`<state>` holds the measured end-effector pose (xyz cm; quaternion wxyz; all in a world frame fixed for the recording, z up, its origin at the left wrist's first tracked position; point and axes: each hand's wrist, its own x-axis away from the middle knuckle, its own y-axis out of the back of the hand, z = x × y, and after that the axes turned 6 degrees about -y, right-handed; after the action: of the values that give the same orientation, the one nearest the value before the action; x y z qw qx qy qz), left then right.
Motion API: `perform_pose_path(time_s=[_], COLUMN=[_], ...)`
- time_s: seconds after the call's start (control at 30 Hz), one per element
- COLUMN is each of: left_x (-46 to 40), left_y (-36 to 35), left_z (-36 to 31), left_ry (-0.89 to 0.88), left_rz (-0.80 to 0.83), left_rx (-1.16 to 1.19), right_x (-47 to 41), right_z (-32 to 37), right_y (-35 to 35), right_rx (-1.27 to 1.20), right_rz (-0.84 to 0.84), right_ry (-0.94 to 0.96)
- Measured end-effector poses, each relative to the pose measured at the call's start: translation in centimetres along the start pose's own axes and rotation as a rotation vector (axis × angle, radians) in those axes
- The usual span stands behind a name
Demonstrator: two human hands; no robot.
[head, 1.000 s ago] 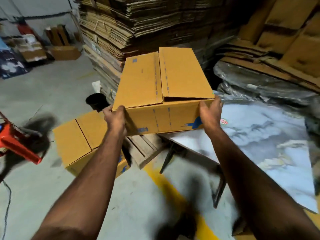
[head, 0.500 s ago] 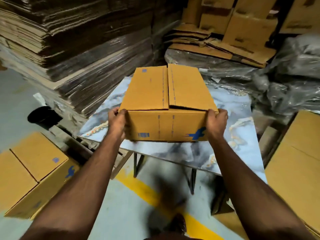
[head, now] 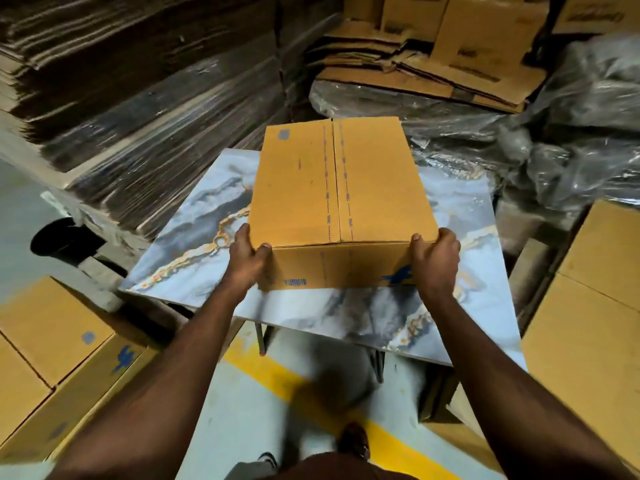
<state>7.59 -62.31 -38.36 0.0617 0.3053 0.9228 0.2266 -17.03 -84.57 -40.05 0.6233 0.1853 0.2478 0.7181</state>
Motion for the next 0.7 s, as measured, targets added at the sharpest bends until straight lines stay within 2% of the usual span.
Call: perform_pose_path(time_s=[0.2,0.37,0.43,0.57,0.7], left_x=[-1.6,-0.7,-0.3,-1.1,-3.0], left_y=[0.0,-0.8,-2.1,-5.8,-9.5], left_z=[1.4,-0.2,-2.0,-5.7,-8.4], left_ry=[-0.108,-0.329,-0.479,-0.772,-0.959], left_rz=[0.020,-0.149,-0.141,0.087,0.270], left_rx=[-0.402,-0.747,-0.737,-0.762,-0.871], right_x=[2.0,3.7,4.4,5.0,4.6], right_z=[-0.4,-0.2,-0.6,-2.1,-3.4], right_y=[-0.3,-1.5,-1.5,-0.9,-0.5], right_rx=[0.448,0.519,0.456,0.389,0.430], right_rz=[0.076,0.128,0.082,-0.018,-0.076], right_ry=[0.394,0.599,0.606,0.493,0.374])
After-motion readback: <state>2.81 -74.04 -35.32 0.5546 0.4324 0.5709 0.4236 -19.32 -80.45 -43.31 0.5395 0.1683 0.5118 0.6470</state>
